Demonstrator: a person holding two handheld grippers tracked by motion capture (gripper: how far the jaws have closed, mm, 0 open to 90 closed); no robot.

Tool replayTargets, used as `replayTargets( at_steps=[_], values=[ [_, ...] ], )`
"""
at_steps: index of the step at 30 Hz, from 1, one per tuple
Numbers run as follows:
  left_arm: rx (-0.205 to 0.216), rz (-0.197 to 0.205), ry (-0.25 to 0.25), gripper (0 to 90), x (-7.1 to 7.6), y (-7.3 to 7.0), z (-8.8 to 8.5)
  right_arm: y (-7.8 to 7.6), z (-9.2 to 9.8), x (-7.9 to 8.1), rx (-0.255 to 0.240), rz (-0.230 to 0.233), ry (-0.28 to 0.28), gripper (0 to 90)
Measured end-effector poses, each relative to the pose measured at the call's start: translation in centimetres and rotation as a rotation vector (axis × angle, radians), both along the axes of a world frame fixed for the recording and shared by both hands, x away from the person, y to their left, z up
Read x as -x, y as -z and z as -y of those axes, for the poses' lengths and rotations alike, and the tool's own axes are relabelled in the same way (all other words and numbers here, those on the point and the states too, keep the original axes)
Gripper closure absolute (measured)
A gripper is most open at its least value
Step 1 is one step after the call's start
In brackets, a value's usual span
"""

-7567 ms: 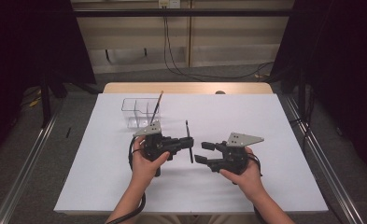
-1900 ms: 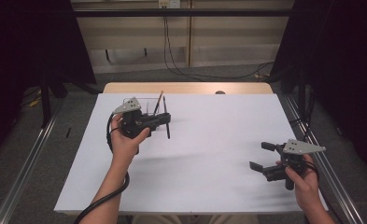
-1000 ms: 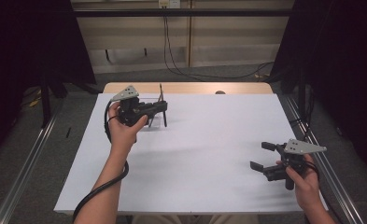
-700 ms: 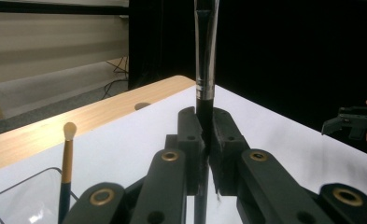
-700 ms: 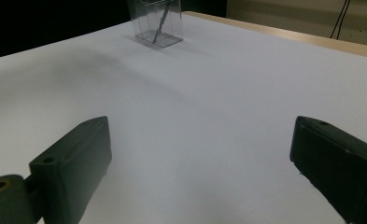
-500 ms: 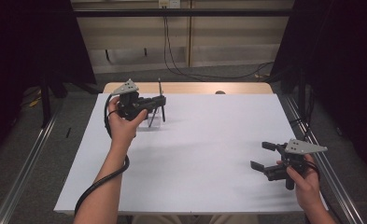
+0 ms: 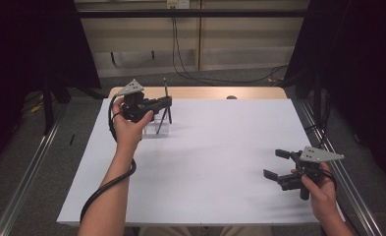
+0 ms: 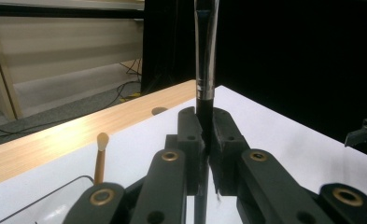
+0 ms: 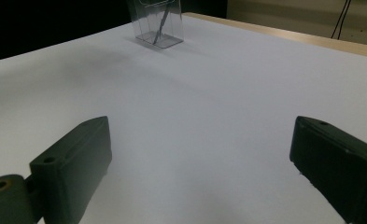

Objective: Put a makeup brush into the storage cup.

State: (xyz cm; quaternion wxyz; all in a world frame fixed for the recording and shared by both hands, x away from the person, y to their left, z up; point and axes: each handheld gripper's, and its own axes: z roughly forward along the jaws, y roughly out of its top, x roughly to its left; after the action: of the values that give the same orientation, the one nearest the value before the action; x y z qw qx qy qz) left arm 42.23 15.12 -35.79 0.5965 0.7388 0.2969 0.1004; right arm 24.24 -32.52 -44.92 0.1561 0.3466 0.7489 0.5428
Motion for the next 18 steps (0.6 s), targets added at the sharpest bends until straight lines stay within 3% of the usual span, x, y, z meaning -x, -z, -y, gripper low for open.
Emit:
replayTargets(
  at_steps=[18],
  values=[
    [-0.025,0.008,-0.069,84.0,-1.05,0.05,-0.38,0.01,-0.01,-0.01,-0.006,0.002,-0.001,5.3]
  ],
)
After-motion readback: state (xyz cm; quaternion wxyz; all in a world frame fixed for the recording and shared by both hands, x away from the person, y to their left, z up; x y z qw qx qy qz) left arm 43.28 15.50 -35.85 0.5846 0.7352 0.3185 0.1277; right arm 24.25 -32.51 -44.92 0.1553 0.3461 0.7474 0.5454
